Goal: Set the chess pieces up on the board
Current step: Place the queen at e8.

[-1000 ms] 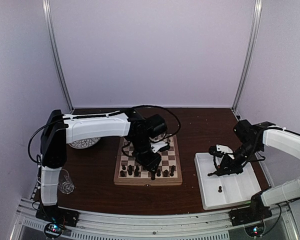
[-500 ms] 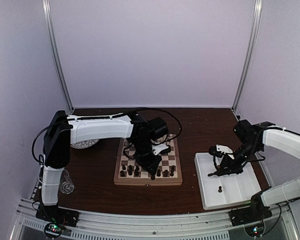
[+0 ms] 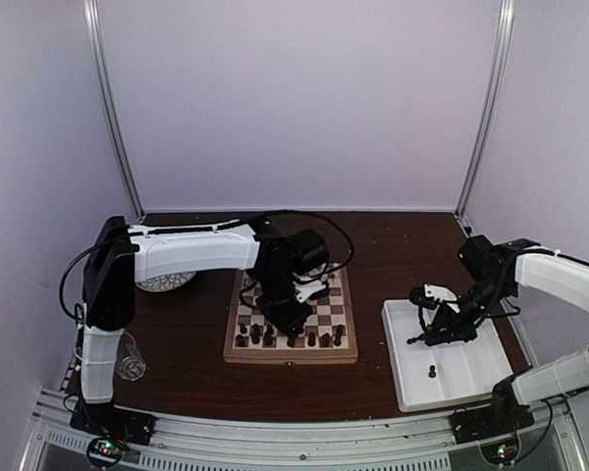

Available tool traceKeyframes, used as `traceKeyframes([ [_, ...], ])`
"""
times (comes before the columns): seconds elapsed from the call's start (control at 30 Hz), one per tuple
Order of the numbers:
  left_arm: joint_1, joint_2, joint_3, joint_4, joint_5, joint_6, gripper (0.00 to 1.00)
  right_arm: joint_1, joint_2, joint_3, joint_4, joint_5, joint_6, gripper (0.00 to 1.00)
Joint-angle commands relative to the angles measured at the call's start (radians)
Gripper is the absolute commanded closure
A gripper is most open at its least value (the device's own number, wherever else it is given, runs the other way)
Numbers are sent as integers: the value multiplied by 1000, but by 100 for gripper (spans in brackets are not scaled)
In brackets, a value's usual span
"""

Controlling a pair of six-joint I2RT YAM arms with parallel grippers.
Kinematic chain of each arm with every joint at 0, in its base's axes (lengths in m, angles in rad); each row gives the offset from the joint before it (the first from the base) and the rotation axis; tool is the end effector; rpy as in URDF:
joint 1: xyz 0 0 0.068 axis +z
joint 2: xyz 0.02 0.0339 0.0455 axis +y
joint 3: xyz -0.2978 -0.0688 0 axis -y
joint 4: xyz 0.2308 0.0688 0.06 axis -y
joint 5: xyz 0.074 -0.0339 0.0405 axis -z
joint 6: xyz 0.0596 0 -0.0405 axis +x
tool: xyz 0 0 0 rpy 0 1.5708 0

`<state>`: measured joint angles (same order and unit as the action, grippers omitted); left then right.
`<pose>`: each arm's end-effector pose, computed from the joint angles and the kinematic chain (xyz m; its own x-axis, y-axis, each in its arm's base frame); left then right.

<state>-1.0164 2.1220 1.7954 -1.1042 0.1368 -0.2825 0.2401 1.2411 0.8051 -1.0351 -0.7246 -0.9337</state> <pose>0.2207 -0.3719 0.2182 -0.7382 0.6677 -0.0964 0.6732 0.7200 -0.1686 0.1557 0.0788 0.2341 -0.3803 -0.7128 -0.5894 -0.9209 0.2331 0.3123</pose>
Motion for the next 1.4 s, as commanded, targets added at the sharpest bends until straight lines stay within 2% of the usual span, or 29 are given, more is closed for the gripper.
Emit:
traceKeyframes([
  [0.0, 2, -40, 16, -36, -64, 17, 96, -4, 3, 5, 7, 8, 11, 96],
  [0.73, 6, -38, -3, -53, -47, 11, 97, -4, 5, 6, 7, 8, 12, 96],
  [1.03, 7, -42, 2, -54, -51, 8, 76, -4, 4, 6, 7, 10, 13, 96],
  [1.2, 7, -46, 10, -52, -52, 8, 70, -3, 9, 1, 6, 24, -1, 96],
  [1.37, 6, -57, 13, -53, -68, 9, 70, 24, 25, -18, 15, 80, -26, 95],
])
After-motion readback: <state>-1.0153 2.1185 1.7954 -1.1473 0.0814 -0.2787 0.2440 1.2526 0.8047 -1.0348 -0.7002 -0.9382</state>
